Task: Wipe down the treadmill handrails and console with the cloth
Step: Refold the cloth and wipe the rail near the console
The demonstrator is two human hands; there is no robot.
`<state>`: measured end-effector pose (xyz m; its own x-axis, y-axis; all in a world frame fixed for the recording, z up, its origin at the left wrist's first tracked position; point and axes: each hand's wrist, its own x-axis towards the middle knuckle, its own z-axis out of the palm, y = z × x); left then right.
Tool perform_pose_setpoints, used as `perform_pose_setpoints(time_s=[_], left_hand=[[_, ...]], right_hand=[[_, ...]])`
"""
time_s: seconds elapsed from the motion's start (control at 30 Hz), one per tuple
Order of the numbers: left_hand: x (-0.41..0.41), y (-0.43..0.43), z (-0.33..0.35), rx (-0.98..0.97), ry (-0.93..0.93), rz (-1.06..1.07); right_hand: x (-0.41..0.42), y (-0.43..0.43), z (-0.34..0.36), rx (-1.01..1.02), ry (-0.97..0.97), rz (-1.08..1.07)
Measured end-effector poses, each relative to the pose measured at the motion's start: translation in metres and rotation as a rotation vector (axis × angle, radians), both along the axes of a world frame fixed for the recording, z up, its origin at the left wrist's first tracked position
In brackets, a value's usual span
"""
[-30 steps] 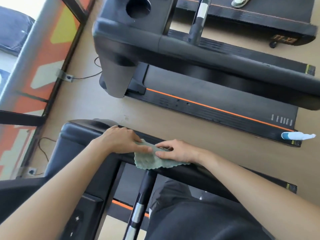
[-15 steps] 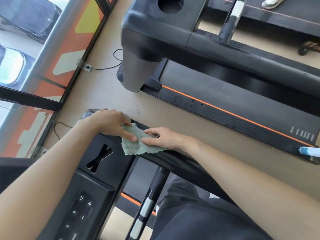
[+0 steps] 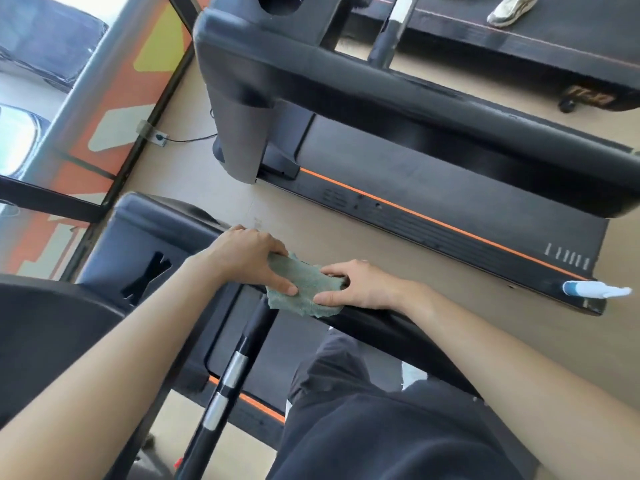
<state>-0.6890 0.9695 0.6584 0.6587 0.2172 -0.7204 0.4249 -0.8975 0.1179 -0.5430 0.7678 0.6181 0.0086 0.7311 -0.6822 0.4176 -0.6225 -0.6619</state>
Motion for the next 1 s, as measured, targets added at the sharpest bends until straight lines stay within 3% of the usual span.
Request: perform_pose_setpoints(time_s=[0.4, 0.63, 1.0], left_hand=[[0.044, -0.197, -0.025, -0.102, -0.343, -0.064], [0.064, -0.308, -0.042, 0.008, -0.555, -0.159], [0.061, -0.415, -0.057, 0.088, -0.995, -0.009]], right_hand=[[0.052, -0.208, 0.009, -0.005, -0.220, -0.055], [0.070, -0.325, 0.003, 0.011, -0.291, -0.227], [0.050, -0.408, -0.014, 0.231, -0.416, -0.500]])
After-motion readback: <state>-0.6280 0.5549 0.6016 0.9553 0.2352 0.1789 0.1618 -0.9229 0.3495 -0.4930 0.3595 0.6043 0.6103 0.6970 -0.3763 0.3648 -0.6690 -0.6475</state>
